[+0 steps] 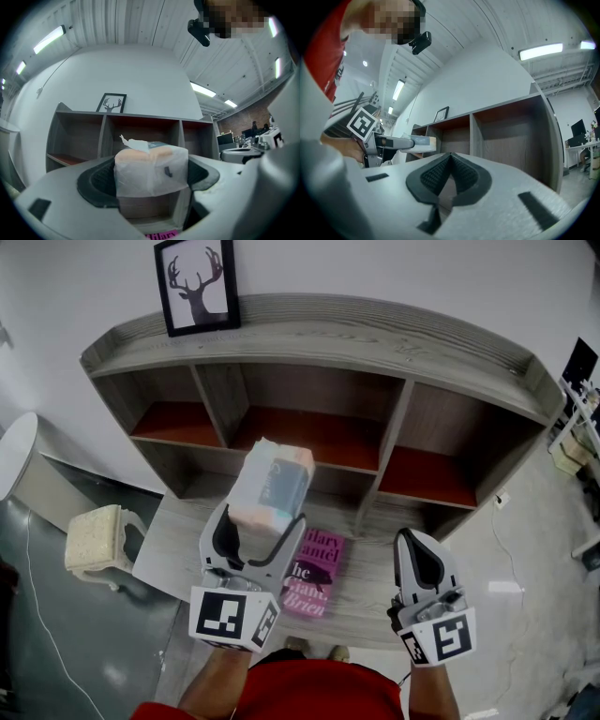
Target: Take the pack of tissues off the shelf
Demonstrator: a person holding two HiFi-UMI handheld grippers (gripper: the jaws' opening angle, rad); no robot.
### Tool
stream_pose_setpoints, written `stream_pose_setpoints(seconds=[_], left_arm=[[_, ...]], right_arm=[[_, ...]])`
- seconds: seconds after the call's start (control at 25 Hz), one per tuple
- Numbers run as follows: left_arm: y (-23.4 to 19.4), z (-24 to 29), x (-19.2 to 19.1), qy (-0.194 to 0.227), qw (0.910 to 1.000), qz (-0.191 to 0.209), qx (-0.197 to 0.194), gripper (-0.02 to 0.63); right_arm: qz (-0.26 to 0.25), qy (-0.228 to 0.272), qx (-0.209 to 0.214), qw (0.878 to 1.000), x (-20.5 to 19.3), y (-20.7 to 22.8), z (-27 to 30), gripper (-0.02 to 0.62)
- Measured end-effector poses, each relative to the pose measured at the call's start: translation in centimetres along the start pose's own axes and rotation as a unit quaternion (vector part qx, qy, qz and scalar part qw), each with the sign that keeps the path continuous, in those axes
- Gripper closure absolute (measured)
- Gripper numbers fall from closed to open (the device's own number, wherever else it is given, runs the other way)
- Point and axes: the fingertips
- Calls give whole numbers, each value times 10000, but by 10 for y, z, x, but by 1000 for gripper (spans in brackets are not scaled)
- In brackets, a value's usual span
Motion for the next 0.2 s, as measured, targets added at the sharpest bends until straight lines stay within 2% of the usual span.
stream_pose_setpoints(seconds=[0.2], left_arm=[[-1, 1, -2, 4, 10000, 15, 7, 187]], right_arm=[[-5, 14, 12, 10000, -2, 0, 1, 591]])
Point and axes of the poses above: the fingertips, and each gripper's own axes: z forward along the fingers, y to its right, x out of its top, and after that the axes turned 7 degrees about y, right-handed
